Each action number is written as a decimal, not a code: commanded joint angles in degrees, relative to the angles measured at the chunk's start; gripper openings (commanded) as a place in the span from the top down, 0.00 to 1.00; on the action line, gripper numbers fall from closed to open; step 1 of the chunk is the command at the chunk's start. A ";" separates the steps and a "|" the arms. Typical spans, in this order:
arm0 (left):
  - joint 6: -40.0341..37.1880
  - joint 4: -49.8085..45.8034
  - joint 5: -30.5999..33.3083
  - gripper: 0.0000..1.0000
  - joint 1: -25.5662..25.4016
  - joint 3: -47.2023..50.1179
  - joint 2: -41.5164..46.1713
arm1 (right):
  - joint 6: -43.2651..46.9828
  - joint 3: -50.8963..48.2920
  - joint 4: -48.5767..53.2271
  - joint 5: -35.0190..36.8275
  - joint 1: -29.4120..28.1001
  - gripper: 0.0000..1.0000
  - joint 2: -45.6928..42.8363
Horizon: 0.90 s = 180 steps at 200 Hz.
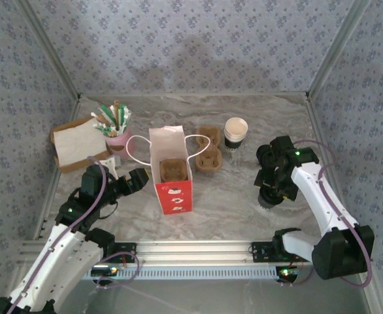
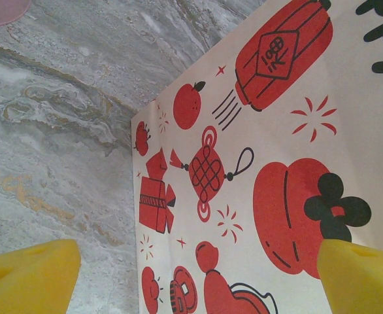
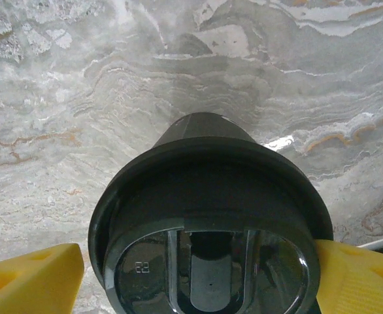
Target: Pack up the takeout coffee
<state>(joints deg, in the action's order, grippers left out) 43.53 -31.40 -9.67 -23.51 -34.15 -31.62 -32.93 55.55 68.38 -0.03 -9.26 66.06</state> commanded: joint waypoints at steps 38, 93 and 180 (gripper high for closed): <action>0.24 1.33 -0.62 0.06 0.32 0.40 0.49 | 1.73 2.97 3.78 -0.38 1.86 0.09 -0.06; 0.27 1.45 -0.61 0.06 0.30 0.49 0.50 | 1.55 3.36 3.85 -0.33 2.47 0.11 0.21; 0.47 1.47 -0.64 0.06 0.31 0.75 0.63 | 1.56 2.21 2.48 -0.47 3.19 0.10 1.30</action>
<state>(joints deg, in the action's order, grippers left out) 43.55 -31.27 -9.67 -23.51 -33.78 -31.55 -31.86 57.80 70.32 -0.47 -6.48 66.57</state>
